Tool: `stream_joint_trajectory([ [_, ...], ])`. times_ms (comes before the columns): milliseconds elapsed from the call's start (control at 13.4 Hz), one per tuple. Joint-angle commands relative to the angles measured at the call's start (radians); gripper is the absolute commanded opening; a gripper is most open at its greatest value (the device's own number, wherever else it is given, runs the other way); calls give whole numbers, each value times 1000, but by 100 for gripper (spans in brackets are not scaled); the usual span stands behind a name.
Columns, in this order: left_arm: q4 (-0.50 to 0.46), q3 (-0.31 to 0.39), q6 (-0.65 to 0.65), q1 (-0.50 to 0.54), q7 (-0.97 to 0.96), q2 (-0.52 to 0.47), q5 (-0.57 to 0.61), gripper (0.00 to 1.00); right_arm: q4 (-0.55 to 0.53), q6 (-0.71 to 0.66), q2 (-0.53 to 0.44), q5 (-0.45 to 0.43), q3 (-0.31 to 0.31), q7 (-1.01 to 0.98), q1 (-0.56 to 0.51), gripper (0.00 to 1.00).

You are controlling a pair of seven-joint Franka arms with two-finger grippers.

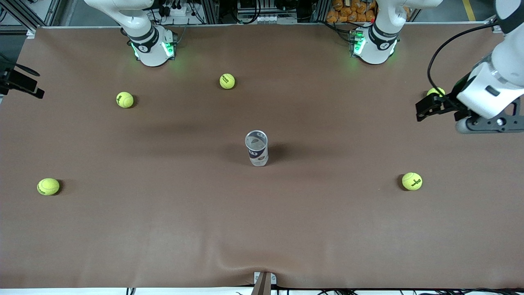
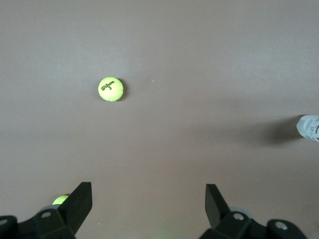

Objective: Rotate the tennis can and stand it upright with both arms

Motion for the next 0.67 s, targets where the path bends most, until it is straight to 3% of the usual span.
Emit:
stream_joint_trajectory([
  [0,-141,-16,49,31,15,-103,16,100,5,-4,-7,4,5,4,2,100],
  [599,-193,-17,41,91,18,-158,17,100,5,-6,-10,4,7,4,13,100],
])
